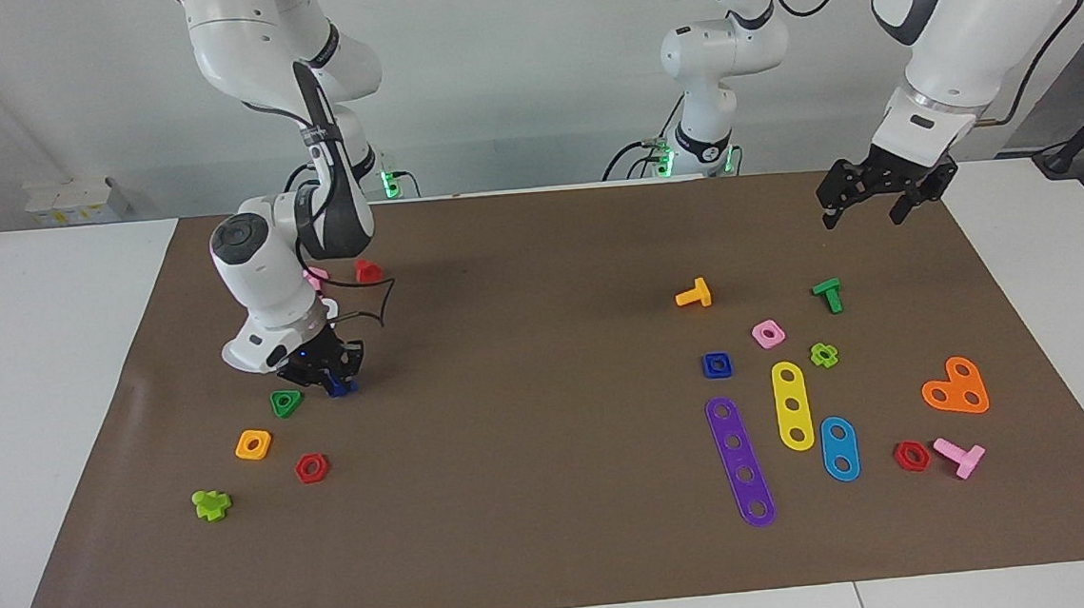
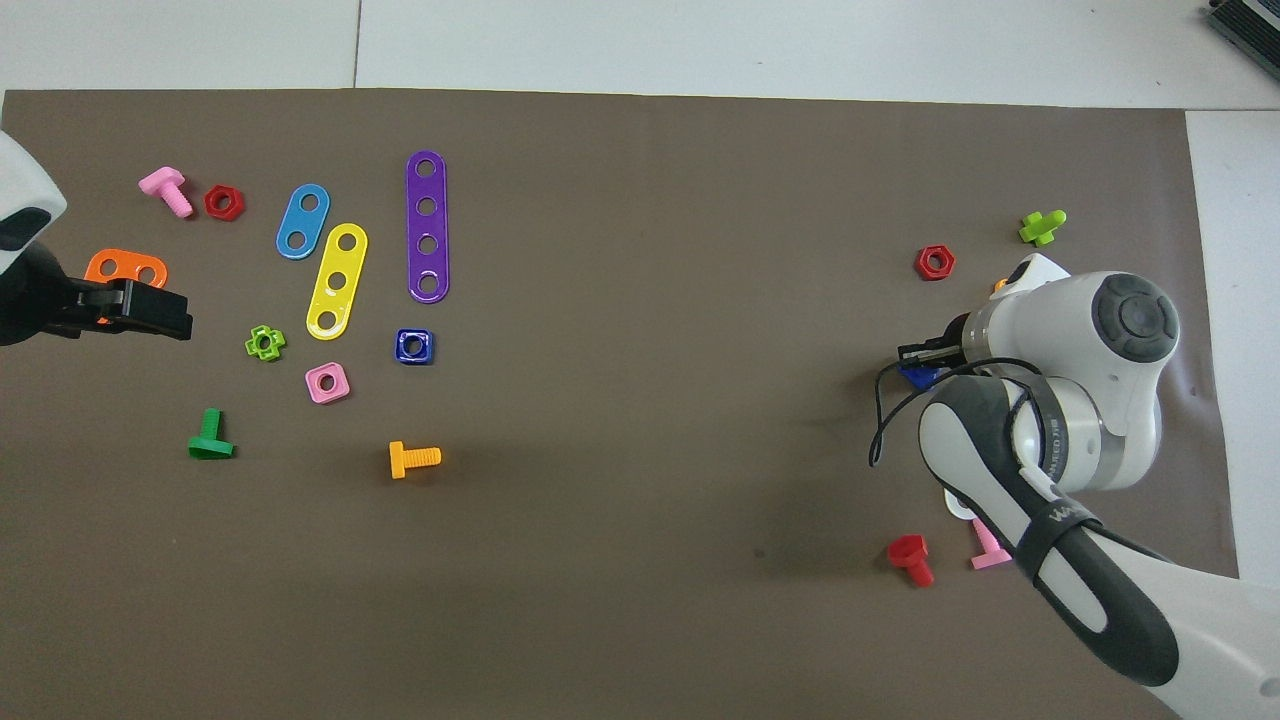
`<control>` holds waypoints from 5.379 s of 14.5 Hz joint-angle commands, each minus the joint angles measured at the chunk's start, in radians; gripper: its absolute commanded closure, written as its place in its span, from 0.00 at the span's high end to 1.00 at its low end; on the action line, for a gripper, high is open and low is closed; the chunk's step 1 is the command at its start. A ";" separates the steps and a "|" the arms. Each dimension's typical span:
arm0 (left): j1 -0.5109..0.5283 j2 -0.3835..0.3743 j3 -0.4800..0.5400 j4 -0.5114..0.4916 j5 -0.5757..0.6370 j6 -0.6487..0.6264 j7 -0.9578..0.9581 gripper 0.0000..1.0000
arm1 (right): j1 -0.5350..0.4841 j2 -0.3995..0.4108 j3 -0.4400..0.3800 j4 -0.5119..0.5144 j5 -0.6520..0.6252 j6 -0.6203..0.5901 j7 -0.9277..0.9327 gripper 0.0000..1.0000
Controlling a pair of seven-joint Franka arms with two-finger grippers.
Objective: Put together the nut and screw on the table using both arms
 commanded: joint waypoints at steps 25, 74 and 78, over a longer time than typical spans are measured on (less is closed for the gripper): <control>0.009 0.000 -0.003 0.012 -0.010 -0.020 0.000 1.00 | 0.338 0.175 0.013 0.530 0.007 -0.255 0.689 0.00; -0.116 0.072 -0.010 -0.252 -0.010 0.358 -0.138 1.00 | -0.074 -0.268 -0.001 0.529 -0.045 -0.888 0.327 1.00; -0.124 0.106 -0.010 -0.255 -0.010 0.401 -0.143 1.00 | -0.068 -0.268 0.005 0.526 -0.074 -0.887 0.327 1.00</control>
